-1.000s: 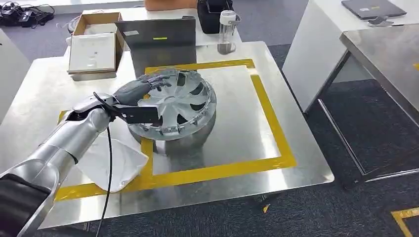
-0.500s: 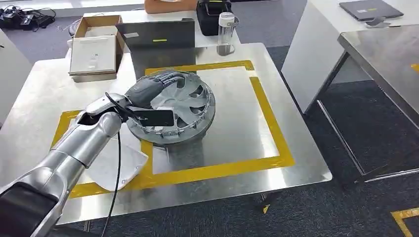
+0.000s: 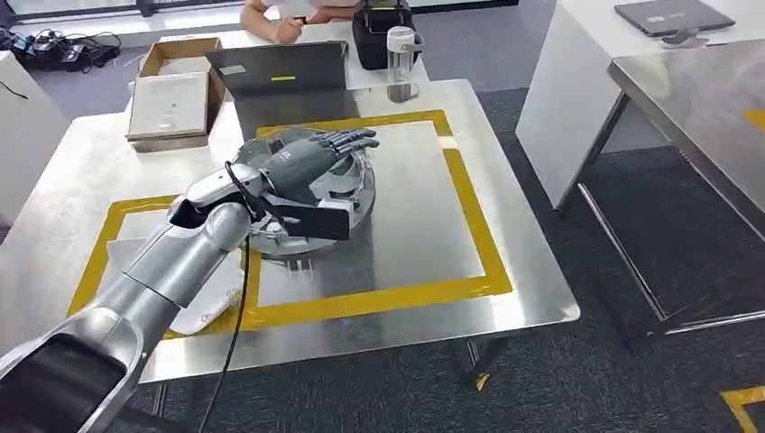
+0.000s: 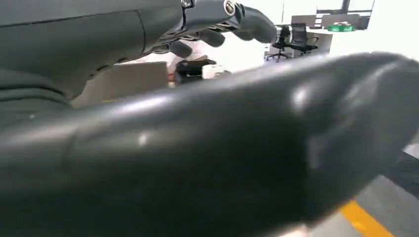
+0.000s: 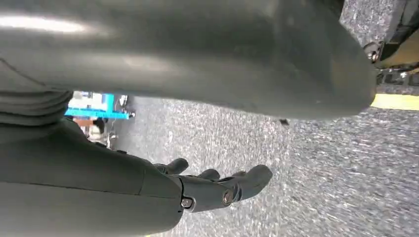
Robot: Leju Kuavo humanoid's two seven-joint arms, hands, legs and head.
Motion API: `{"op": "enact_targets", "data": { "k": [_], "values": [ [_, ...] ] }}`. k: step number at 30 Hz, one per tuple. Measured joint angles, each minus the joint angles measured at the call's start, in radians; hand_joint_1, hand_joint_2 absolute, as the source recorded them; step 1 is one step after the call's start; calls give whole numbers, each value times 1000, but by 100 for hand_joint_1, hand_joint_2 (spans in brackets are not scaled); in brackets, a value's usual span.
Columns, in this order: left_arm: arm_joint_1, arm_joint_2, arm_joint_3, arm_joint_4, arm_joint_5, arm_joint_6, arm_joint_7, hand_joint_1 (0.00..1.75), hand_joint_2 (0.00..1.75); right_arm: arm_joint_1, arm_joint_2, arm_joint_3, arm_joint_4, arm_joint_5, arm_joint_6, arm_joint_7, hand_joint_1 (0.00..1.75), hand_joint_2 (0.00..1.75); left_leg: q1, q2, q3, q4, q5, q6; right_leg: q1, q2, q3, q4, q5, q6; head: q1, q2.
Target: Take the parts from the cabinet and place them on the table.
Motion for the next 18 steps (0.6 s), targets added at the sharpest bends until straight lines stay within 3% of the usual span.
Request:
{"op": "enact_targets", "data": {
  "k": [1,3,4,5,6,8,9,10,12,14,15,16,18],
  "values": [
    [-3,-1,-1,0,2,0,0,0,0,0,0,0,0,0,-2,1,0,0,-4,3,-17,52,-52,4,3,-1,-8,-1,7,-9,-2,0],
    [-10,-5,-5,1,4,0,-1,0,0,0,0,-1,0,0,-2,0,0,0,-9,3,-66,215,-151,6,11,-4,-28,0,23,-21,-4,0],
    [-11,-5,-7,3,5,0,-1,0,0,0,1,-1,0,0,-2,0,0,0,-12,3,-79,277,-176,7,16,-5,-39,0,31,-23,-4,0],
    [-11,-5,-9,5,6,0,-1,0,0,0,1,-2,0,0,-1,0,0,0,-16,3,-74,302,-177,11,21,-5,-51,0,41,-25,-4,0],
    [-11,-6,-9,7,6,0,-2,0,0,1,1,-2,0,0,-1,0,0,0,-20,3,-47,280,-152,18,25,-4,-63,0,51,-25,-4,0],
    [-17,-9,-9,7,6,1,-4,0,0,2,1,-2,0,2,0,0,0,0,-28,3,61,133,-88,38,32,-3,-86,1,71,-24,-4,0],
    [-24,-9,-9,7,6,2,-4,0,0,1,2,-2,0,3,0,0,0,0,-34,2,119,48,-95,49,31,-4,-92,3,80,-22,-4,0],
    [-30,-13,-9,6,6,2,-5,0,0,2,2,-2,0,3,0,0,0,0,-39,2,154,-11,-121,51,38,-3,-101,3,89,-14,-4,0],
    [-34,-16,-10,10,8,4,-6,0,0,3,2,-2,0,3,0,0,0,0,-43,-1,137,-8,-105,54,34,-5,-96,-5,108,-1,-4,0],
    [-35,-19,-11,15,8,4,-6,0,0,5,2,-2,0,3,0,0,0,0,-42,3,124,-19,-82,73,33,-1,-100,-18,129,14,-5,0],
    [-38,-23,-13,17,8,4,-8,0,0,4,2,-3,0,3,0,-2,0,0,-38,8,121,-21,-68,80,28,0,-111,-5,99,18,-5,0],
    [-41,-29,-13,21,8,6,-10,0,0,4,2,-3,0,3,0,-3,0,0,-37,7,106,-23,-55,87,28,-2,-125,34,39,24,-2,0],
    [-45,-40,-14,29,11,12,-15,0,0,4,2,-4,0,0,0,-3,0,0,-37,7,72,-21,-28,91,24,-3,-162,184,-84,35,0,0]
  ]
}}
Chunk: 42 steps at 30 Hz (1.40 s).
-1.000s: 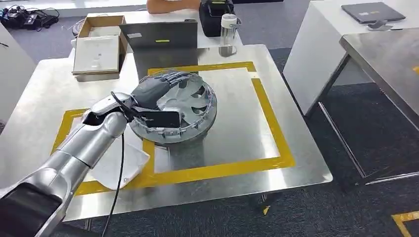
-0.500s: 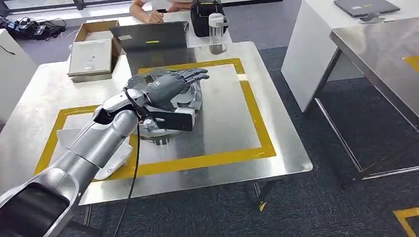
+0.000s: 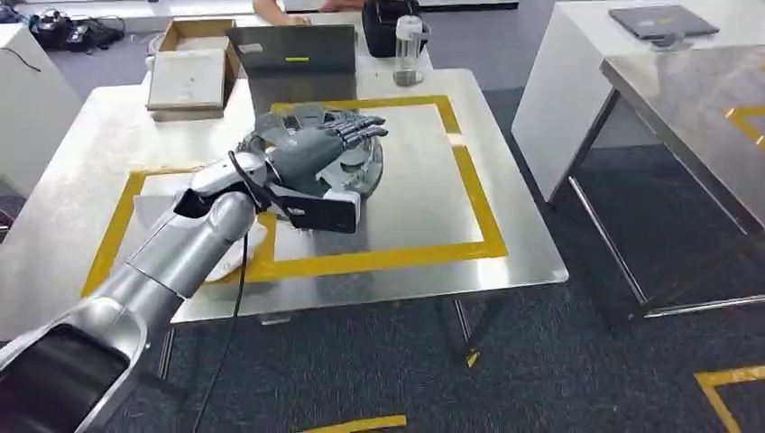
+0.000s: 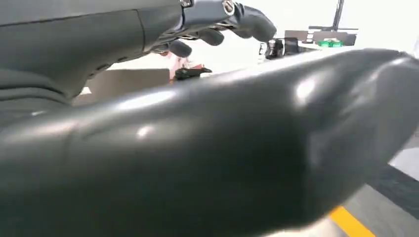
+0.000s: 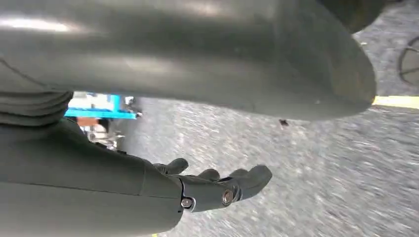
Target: Take the parts from the cabinet and place them on the table.
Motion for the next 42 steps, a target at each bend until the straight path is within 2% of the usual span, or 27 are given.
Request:
{"op": "enact_targets", "data": {
  "k": [1,3,5,6,7,8,11,12,13,15,16,17,18,20,21,23,26,27,28,30,31,32,34,36,38,41,42],
  "values": [
    [0,-3,0,6,1,1,-1,0,0,-1,0,0,0,0,-1,0,0,0,0,0,-17,1,12,-1,0,0,-13,75,-29,3,0,0],
    [0,-11,-3,18,2,2,-2,0,0,-2,0,-1,0,-3,-3,0,0,0,0,2,-49,5,35,-4,0,0,7,117,3,5,2,0],
    [-2,-18,-6,27,5,5,-5,0,0,-2,0,-2,0,-7,-8,0,0,0,1,3,-75,9,54,-9,-1,-1,106,8,66,2,2,0],
    [-6,-21,-8,32,5,7,-8,0,0,-4,0,-3,0,-9,-8,0,0,0,1,3,-84,13,63,-13,0,-2,184,-91,65,-2,3,0],
    [-10,-24,-9,34,6,8,-9,0,0,-7,0,-3,0,-9,-8,1,0,0,-3,2,-91,14,69,-20,4,-3,244,-181,18,-11,4,0],
    [-11,-26,-10,38,7,9,-10,0,0,-7,0,-3,0,-9,-8,0,0,0,-3,4,-89,12,77,-25,10,-1,248,-192,17,-25,1,0],
    [-15,-32,-13,49,8,9,-11,0,0,-5,0,-3,0,-9,-8,0,0,0,-4,4,-89,-1,104,-45,8,-1,229,-203,40,-49,5,0],
    [-16,-31,-13,55,8,9,-11,0,0,-7,0,-3,0,-9,-8,0,0,0,0,3,-96,9,85,-48,4,-8,227,-207,54,-56,5,0],
    [-16,-30,-13,58,8,9,-11,0,0,-8,0,-4,0,-9,-8,0,0,0,-1,2,-112,38,33,-50,3,-8,214,-208,64,-66,2,0],
    [-17,-30,-13,66,8,10,-13,0,0,-8,0,-4,0,-9,-8,0,0,0,2,1,-149,169,-87,-57,4,-9,186,-207,88,-70,-3,0],
    [-16,-30,-14,71,8,10,-14,0,0,-7,0,-4,0,-9,-8,0,0,0,2,1,-161,242,-121,-61,4,-10,170,-206,101,-70,-3,0],
    [-16,-30,-14,77,10,11,-17,0,0,-6,0,-4,0,-8,-8,0,0,0,2,2,-163,291,-122,-63,4,-11,155,-206,112,-69,-4,0],
    [-15,-30,-15,82,11,11,-19,0,0,-5,0,-4,0,-7,-8,0,0,0,3,1,-149,306,-96,-64,4,-13,138,-205,125,-68,-4,0],
    [-15,-30,-17,88,13,13,-22,0,0,-5,0,-4,0,-6,-7,0,0,0,4,1,-68,225,-22,-62,3,-13,104,-201,150,-62,-4,0],
    [-15,-30,-17,90,14,16,-23,0,0,-5,0,-4,0,-5,-6,0,0,0,4,1,-5,149,-17,-59,3,-12,92,-198,160,-58,-4,0],
    [-18,-33,-17,91,17,24,-29,0,0,-5,0,-4,0,-2,-5,1,0,0,-1,-6,92,-3,-85,-46,6,-12,78,-191,176,-44,-4,0],
    [-17,-37,-18,103,22,37,-30,0,0,-4,0,-4,0,0,1,0,0,0,-9,-4,63,3,-60,-24,3,-11,74,-208,211,-23,-5,0],
    [-17,-39,-18,110,24,41,-29,0,0,-2,0,-4,0,0,1,0,0,0,-1,2,53,-3,-45,-11,-2,-10,68,-206,209,-17,-6,0],
    [-17,-51,-18,115,25,45,-27,0,0,-2,0,-4,0,0,2,-2,0,0,-1,4,44,-3,-33,-5,-2,-8,54,-179,157,-12,-4,0],
    [-18,-68,-18,128,26,55,-27,0,0,-2,0,-4,0,1,4,3,0,0,-2,1,12,-3,-4,4,-4,-6,17,-49,23,-3,-2,0],
    [-18,-80,-18,136,26,57,-26,0,0,-3,0,-4,0,1,5,3,0,0,-3,1,-6,-1,9,4,-4,-6,0,32,-20,0,-2,0],
    [-17,-90,-18,146,27,60,-20,0,0,-5,0,-4,0,1,7,3,0,0,-3,2,-25,0,23,3,-3,-6,-8,96,-32,0,-2,0],
    [-14,-103,-19,159,27,62,-17,0,0,-6,0,-4,0,2,7,3,0,0,-3,3,-60,5,47,0,-3,-6,26,109,25,0,-2,0],
    [-14,-113,-19,167,28,63,-16,0,0,-7,0,-4,0,3,7,4,0,0,-3,4,-91,10,69,-5,-3,-6,142,-22,81,-5,-2,0],
    [-16,-127,-18,171,29,68,-9,0,0,-11,0,-4,0,10,11,5,0,0,-7,3,-104,14,86,-17,5,-7,263,-202,6,-17,-3,0],
    [-17,-165,-19,190,29,79,-4,0,0,-14,0,-3,0,16,17,3,0,0,-2,4,-100,-1,117,-35,12,-6,245,-200,24,-40,1,0],
    [-17,-176,-19,199,28,81,-3,0,0,-15,0,-3,0,18,16,3,0,0,-7,2,-103,-4,126,-41,5,-8,238,-209,40,-48,0,0]
  ]
}}
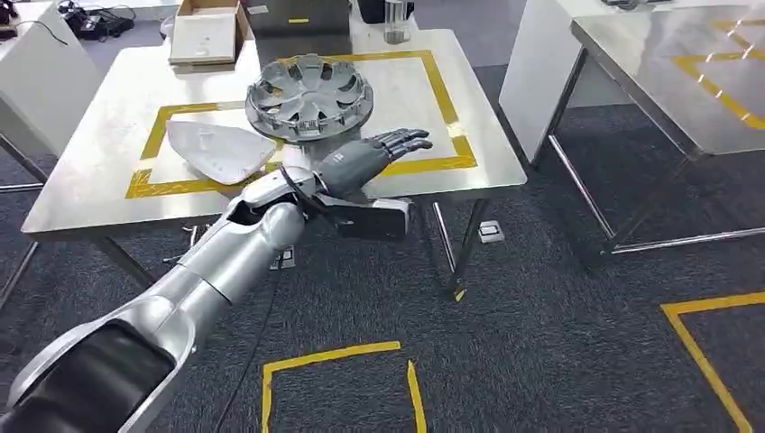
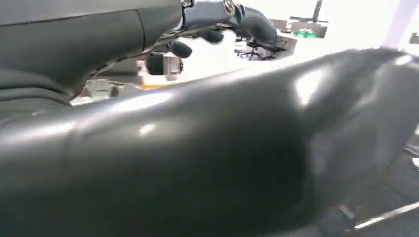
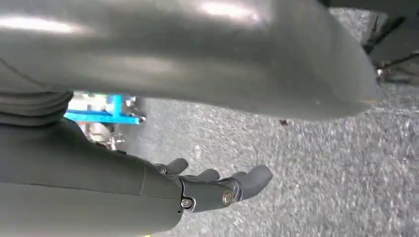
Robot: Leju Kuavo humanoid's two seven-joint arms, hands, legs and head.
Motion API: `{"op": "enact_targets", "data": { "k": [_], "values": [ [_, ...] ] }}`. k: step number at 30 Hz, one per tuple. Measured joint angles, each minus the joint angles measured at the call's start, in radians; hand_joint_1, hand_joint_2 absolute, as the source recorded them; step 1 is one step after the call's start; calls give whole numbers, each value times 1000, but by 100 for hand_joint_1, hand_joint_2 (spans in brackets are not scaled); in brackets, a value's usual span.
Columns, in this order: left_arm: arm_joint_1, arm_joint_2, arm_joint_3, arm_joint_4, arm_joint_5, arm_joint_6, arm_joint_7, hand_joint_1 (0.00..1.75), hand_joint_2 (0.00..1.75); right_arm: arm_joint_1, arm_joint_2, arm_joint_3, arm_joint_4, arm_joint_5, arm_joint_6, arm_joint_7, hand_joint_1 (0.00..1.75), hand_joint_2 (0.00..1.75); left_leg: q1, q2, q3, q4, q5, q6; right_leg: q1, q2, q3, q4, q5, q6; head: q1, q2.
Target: Take the parts from the cabinet and place them on the table.
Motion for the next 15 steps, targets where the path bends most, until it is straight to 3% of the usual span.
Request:
{"op": "enact_targets", "data": {
  "k": [1,2,4,5,6,7,9,10,11,13,15],
  "values": [
    [0,-12,-1,8,-1,2,0,0,0,-4,0,0,0,0,0,0,0,0,5,-2,-12,18,-38,-2,-3,-6,-8,-1,14,-7,2,0],
    [0,-22,-1,14,-5,2,3,0,0,-6,-1,0,0,0,-2,0,0,0,6,-2,-27,65,-107,-5,-4,-6,-23,-1,27,-16,-5,0],
    [0,-54,-3,21,-9,2,3,0,0,-5,-2,0,0,0,-5,0,0,0,6,-2,-57,209,-223,-12,-3,-7,-50,-1,52,-16,-8,0],
    [0,-63,-6,25,-13,2,4,0,0,-5,-2,0,0,-2,-7,1,0,0,7,-2,-65,275,-245,-14,-3,-9,-66,1,65,-16,-8,0],
    [0,-80,-10,28,-14,-1,5,0,0,-5,-2,0,0,-5,-7,0,0,0,8,-2,-60,317,-232,-16,-3,-11,-84,1,79,-14,-8,0],
    [0,-94,-12,31,-15,-3,7,0,0,-5,-2,0,0,-5,-8,0,0,0,8,-1,-36,313,-197,-15,-3,-11,-102,2,92,-11,-8,0],
    [-2,-113,-18,32,-14,-8,9,0,0,-5,-2,0,0,-6,-10,0,0,0,9,-2,58,209,-140,-9,-4,-11,-132,6,114,-5,-8,0],
    [-4,-124,-19,31,-14,-9,9,0,0,-6,-2,0,0,-6,-10,0,0,0,9,-5,131,119,-153,-4,-4,-11,-140,10,124,0,-9,0],
    [-7,-134,-19,31,-14,-9,10,0,0,-5,-2,0,0,-6,-10,1,0,0,6,-9,194,30,-200,0,0,-9,-149,14,131,7,-9,0],
    [-13,-145,-21,31,-14,-9,9,0,0,-6,-2,0,0,-6,-12,0,0,0,0,-10,184,7,-203,11,-2,-9,-149,9,154,21,-7,0],
    [-14,-148,-22,34,-14,-9,10,0,0,-3,-2,0,0,-6,-12,0,0,0,-5,-6,171,5,-180,34,-8,-6,-154,-6,179,39,-11,0]
  ]
}}
